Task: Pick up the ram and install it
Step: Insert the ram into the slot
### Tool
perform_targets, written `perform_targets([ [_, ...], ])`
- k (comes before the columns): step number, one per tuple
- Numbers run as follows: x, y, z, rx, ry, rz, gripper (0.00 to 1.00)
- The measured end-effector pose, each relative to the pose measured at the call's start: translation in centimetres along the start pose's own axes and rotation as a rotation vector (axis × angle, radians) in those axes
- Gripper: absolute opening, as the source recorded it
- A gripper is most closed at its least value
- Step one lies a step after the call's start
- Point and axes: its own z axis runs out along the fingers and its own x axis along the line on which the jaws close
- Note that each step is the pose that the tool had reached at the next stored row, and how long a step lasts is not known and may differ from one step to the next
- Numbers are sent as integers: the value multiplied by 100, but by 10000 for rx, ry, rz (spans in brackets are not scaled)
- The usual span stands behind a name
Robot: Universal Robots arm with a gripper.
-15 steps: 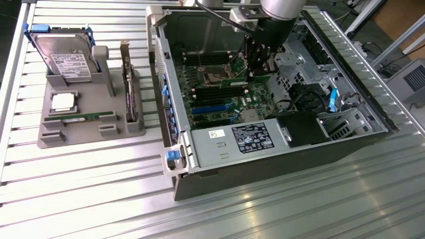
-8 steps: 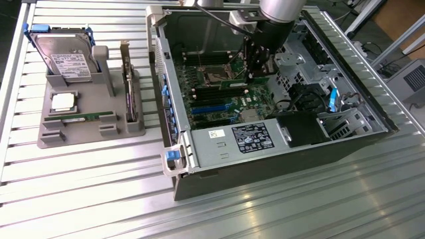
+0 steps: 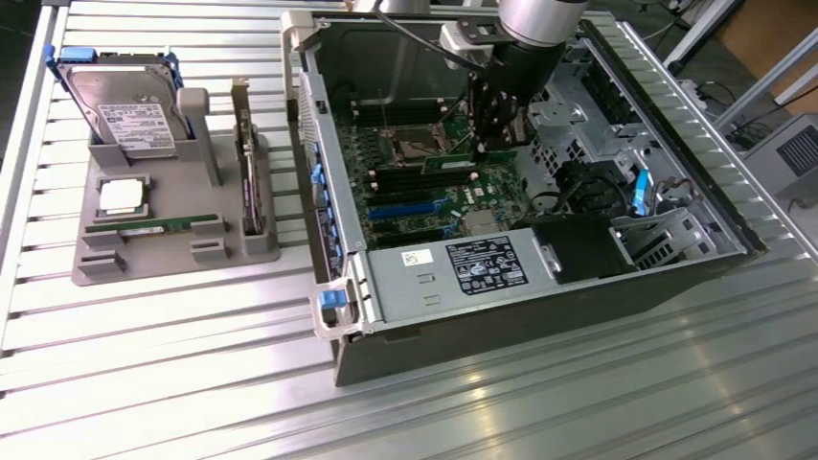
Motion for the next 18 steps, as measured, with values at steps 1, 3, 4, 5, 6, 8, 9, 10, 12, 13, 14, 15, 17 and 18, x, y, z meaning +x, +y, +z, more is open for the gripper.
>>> perform_targets([
  [1, 0, 1, 2, 1, 0, 0, 12],
  [3, -1, 7, 12, 1, -3, 0, 12],
  [4, -2, 60, 23, 0, 0, -1, 12],
  [5, -3, 88, 27, 0, 1, -1, 12],
  [6, -3, 101, 29, 0, 1, -1, 12],
  [8, -4, 157, 39, 0, 3, -1, 12],
  [9, -5, 197, 44, 1, 3, -1, 12],
  [10, -6, 251, 48, 2, 3, -1, 12],
  [12, -7, 347, 54, 3, 4, -1, 12],
  [13, -7, 383, 57, 2, 5, -1, 12],
  [14, -7, 404, 59, 2, 4, -1, 12],
  [15, -8, 439, 63, 2, 4, 0, 12],
  [17, -8, 459, 68, 2, 5, -1, 12],
  [18, -9, 459, 77, 2, 5, -1, 12],
])
